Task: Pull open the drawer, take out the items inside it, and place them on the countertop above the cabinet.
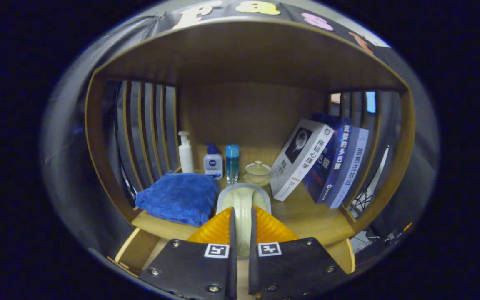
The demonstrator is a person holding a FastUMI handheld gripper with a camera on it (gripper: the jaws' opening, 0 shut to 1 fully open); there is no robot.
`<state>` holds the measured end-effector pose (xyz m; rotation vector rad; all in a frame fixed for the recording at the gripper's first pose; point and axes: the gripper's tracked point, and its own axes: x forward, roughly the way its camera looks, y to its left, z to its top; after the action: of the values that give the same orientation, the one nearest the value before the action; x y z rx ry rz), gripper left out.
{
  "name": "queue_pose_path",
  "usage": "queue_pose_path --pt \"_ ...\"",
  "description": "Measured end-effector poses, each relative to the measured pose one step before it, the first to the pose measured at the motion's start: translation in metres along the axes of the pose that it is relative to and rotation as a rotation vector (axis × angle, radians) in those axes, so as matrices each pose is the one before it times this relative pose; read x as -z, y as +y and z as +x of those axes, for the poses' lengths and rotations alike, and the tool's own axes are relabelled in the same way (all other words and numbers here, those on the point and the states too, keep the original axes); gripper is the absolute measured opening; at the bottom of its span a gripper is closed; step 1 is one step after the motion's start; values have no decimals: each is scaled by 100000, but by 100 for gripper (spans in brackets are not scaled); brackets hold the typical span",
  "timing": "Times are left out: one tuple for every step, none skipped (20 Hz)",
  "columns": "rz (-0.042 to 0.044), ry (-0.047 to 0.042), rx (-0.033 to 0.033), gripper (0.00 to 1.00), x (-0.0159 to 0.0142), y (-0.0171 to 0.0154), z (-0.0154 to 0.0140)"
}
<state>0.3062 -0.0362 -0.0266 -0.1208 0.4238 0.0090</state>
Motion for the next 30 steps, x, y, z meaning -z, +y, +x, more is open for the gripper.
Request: queue_pose_path --pt "-292 5452 265 11 1174 -44 690" --pt "950 2715 -743 11 794 383 712" --pt "-973 1930 -49 12 760 -8 930" --pt "-1781 992 2247 11 604 -740 1031" --pt "-2790 2200 855 11 1241 -237 982" --pt "-3040 3337 1814 11 1904 -97 1000" --pt "-1528 -4698 1550 11 -869 -462 1003" --pt "-2020 -730 1044 12 190 217 410" --pt "-753 -3558 1519 12 -653 -60 380" --pt "-190 -323 1221 13 59 -58 631" --pt "994 -1931 819 12 -504 39 488" --pt "1469 -175 147 13 -22 103 584" --pt "1776 -1072 38 12 -396 -21 592" --pt "2227 -281 -224 12 -199 -54 787" --pt "2774 -496 -390 12 -168 24 637" --pt "3102 -83 -538 12 -239 107 644" --pt "3711 211 -605 12 -182 96 578" --pt "3291 211 -741 12 -126 93 460" --pt "2960 117 -829 13 -188 83 437" --pt "2222 -650 -473 13 -252 50 383" --pt "956 -649 -314 12 -155 66 326" --pt "442 -772 -68 12 -101 -58 215" --pt "324 -548 305 12 -82 -108 123" --pt "528 -829 377 12 -39 8 86" --pt "1156 -1056 124 12 -85 63 -49" --pt "1956 1834 -1210 17 794 275 -24" --pt "3087 1169 -3080 21 212 391 -384" --pt "3157 -4206 -4000 36 -284 824 -549" --pt "-1722 -4348 3338 52 -1727 -1007 -753" --pt "-1124 -3357 4730 68 514 -1266 -670"
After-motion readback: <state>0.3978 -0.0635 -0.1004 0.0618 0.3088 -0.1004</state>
